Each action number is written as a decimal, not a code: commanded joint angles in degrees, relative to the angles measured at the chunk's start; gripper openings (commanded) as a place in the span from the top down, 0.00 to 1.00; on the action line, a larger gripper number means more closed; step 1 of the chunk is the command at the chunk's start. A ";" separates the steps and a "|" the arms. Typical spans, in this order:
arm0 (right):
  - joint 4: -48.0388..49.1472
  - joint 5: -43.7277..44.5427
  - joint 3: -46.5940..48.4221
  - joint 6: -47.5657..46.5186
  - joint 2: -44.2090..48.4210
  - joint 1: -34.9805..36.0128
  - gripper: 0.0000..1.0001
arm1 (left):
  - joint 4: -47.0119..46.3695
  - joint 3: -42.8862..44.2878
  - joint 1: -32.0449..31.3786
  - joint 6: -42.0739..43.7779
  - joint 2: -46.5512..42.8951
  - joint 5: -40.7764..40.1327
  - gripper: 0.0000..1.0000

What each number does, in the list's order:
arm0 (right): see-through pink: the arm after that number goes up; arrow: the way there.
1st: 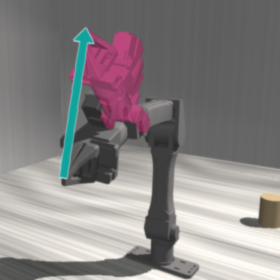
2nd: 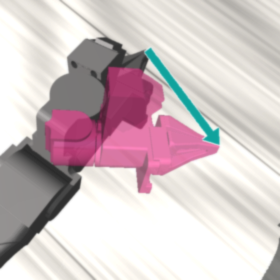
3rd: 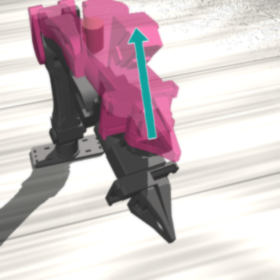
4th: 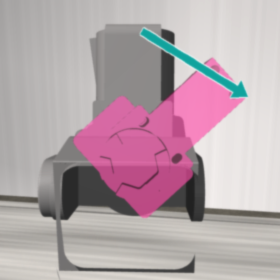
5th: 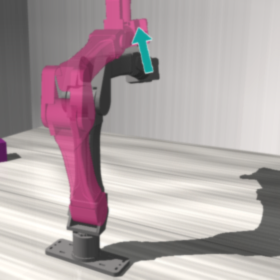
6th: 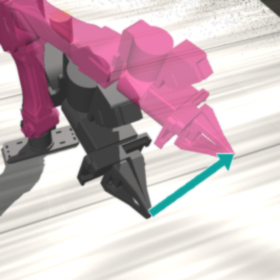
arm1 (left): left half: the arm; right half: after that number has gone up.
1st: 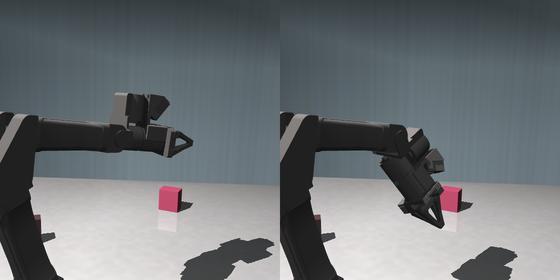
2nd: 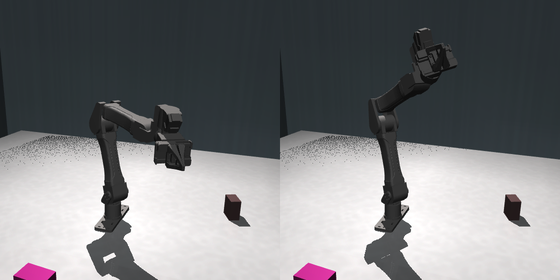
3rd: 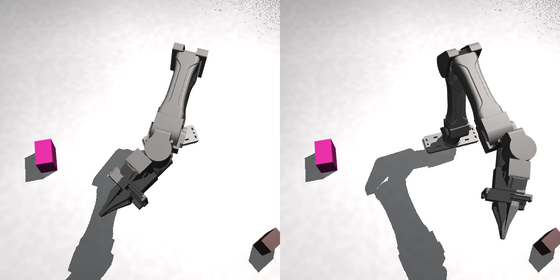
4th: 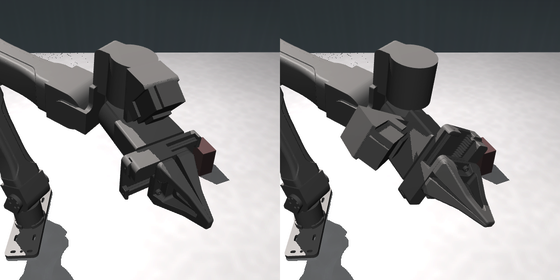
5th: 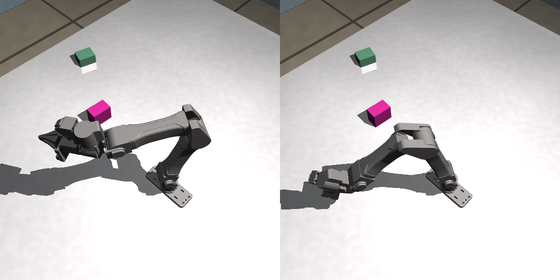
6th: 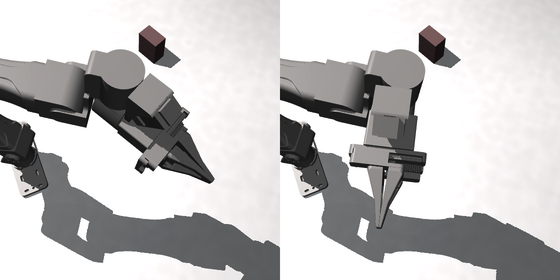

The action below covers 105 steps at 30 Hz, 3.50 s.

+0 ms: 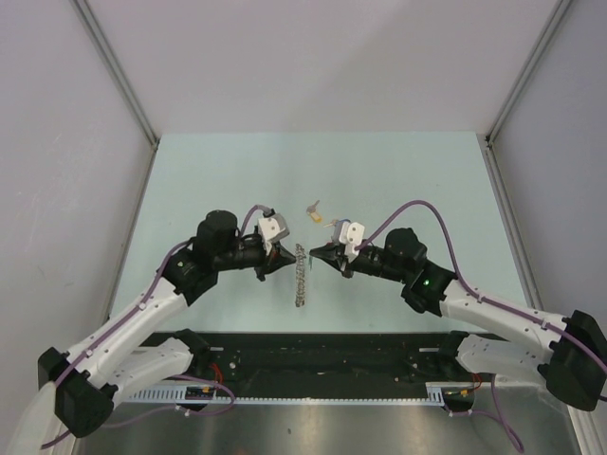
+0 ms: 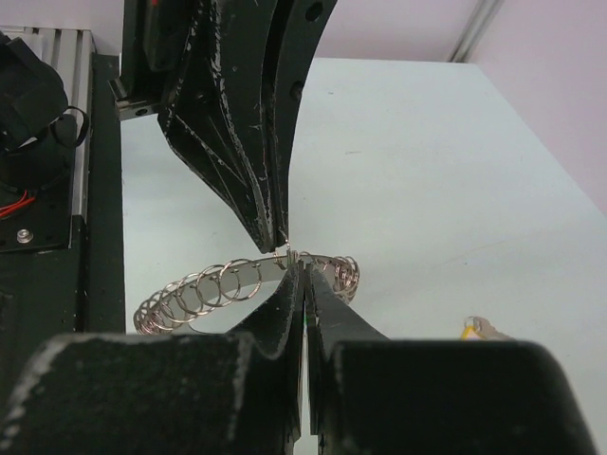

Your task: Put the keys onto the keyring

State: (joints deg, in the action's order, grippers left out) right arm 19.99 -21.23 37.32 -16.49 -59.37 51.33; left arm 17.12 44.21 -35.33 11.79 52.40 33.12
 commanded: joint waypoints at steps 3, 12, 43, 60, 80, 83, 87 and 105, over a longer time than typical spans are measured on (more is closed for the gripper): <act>3.30 1.98 -0.49 1.55 -1.71 -0.26 1.00 | 0.00 -0.44 0.44 -8.01 1.28 -10.96 1.00; 6.02 -0.64 -2.08 3.66 -3.11 -2.11 1.00 | -0.78 0.09 1.05 -6.26 4.55 1.06 1.00; 9.46 -11.64 -5.07 7.18 -1.45 -4.92 1.00 | -5.70 -1.84 1.23 -3.88 4.38 8.89 1.00; 8.31 -11.90 -4.98 5.33 -1.71 -4.75 1.00 | -5.96 -2.28 1.14 -2.83 3.32 10.29 1.00; 8.58 -13.31 -4.71 5.33 -2.59 -4.66 1.00 | -6.14 -2.37 1.23 -3.00 2.97 10.30 1.00; 8.58 -12.87 -4.71 5.59 -2.59 -4.66 1.00 | -6.05 -2.37 1.23 -3.00 3.06 10.29 1.00; 8.75 -12.34 -4.80 5.85 -2.68 -4.66 1.00 | -6.05 -2.37 1.23 -3.00 2.97 10.47 1.00; 9.46 -10.76 -4.71 6.30 -2.68 -4.31 1.00 | -6.22 -2.28 1.23 -3.00 3.76 11.52 1.00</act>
State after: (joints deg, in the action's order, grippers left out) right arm 26.24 -33.21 32.14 -10.55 -62.33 46.78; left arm 14.15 41.89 -34.37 7.55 56.88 41.43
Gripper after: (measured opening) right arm 0.009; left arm 0.006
